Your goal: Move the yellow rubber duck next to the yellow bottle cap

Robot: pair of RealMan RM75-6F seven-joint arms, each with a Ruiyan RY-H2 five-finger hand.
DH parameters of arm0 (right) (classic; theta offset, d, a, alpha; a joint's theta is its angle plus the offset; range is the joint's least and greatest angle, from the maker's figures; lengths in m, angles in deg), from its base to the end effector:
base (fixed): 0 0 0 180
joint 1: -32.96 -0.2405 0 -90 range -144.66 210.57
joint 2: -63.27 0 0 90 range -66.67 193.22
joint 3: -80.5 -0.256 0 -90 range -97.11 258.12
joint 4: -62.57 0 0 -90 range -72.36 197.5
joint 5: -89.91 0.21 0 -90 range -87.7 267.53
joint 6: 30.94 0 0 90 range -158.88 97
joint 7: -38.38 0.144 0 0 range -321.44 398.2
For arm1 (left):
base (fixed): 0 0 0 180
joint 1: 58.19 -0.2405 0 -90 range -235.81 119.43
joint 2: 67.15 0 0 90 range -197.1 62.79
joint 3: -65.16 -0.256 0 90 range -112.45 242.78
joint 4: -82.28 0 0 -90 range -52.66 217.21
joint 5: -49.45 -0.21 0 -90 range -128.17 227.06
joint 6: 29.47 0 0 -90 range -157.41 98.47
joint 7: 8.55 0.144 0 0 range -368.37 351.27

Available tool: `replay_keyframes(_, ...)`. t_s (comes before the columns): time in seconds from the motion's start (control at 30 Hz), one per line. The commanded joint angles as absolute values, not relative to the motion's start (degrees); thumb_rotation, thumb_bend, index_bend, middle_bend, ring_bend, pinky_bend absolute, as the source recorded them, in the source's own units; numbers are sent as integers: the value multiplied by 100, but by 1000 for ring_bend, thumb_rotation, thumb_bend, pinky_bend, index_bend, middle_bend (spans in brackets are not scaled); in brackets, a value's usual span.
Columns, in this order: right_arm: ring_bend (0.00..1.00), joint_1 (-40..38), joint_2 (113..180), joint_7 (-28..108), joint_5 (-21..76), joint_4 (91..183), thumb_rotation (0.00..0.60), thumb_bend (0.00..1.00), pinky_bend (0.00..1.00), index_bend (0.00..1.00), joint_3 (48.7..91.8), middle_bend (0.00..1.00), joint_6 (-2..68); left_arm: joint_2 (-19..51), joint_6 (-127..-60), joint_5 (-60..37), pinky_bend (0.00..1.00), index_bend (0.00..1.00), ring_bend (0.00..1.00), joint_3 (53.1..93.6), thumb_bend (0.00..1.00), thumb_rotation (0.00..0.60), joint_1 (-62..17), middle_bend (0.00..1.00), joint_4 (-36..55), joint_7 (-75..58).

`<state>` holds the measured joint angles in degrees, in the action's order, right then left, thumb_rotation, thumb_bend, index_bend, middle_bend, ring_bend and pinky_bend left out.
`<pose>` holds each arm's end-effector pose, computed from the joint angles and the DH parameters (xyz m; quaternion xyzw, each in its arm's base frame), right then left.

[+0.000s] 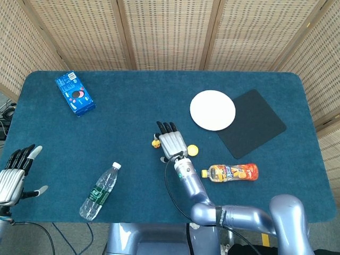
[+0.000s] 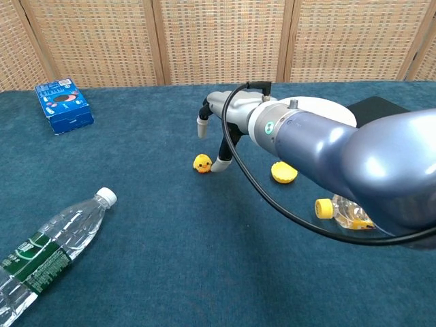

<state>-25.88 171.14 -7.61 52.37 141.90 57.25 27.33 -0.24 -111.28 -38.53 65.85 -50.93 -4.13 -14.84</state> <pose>-0.0180 -0.3628 -0.0854 0.7317 -0.3941 0.3588 0.4249 -0.3217 0.1874 0.1388 -0.6170 -0.4119 -0.3920 0.5441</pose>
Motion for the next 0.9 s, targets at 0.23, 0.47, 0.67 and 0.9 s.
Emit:
replay_keyframes(0.23, 0, -2870, 17377, -471, 5323, 13471, 600, 190, 22, 363, 5652, 22, 2448, 1, -11040, -3789, 0, 0, 0, 6588, 114, 600, -5060, 0, -376, -1474)
replay_keyframes(0.47, 0, -3034, 17523, -312, 5364, 13026, 600, 190, 25, 363, 5570, 23, 2302, -7, -10944, -3710, 0, 0, 0, 6591, 113, 600, -5037, 0, -349, -1491)
replay_keyframes(0.67, 0, -3177, 17645, -207, 5415, 12649, 600, 189, 26, 362, 5520, 23, 2124, 2, -10911, -3663, 0, 0, 0, 6604, 112, 600, -5026, 0, -316, -1523)
replay_keyframes(0.9, 0, -3280, 17780, -40, 5488, 12275, 600, 190, 27, 362, 5504, 24, 1907, 14, -10807, -3621, 0, 0, 0, 6591, 114, 600, -4993, 0, -284, -1545)
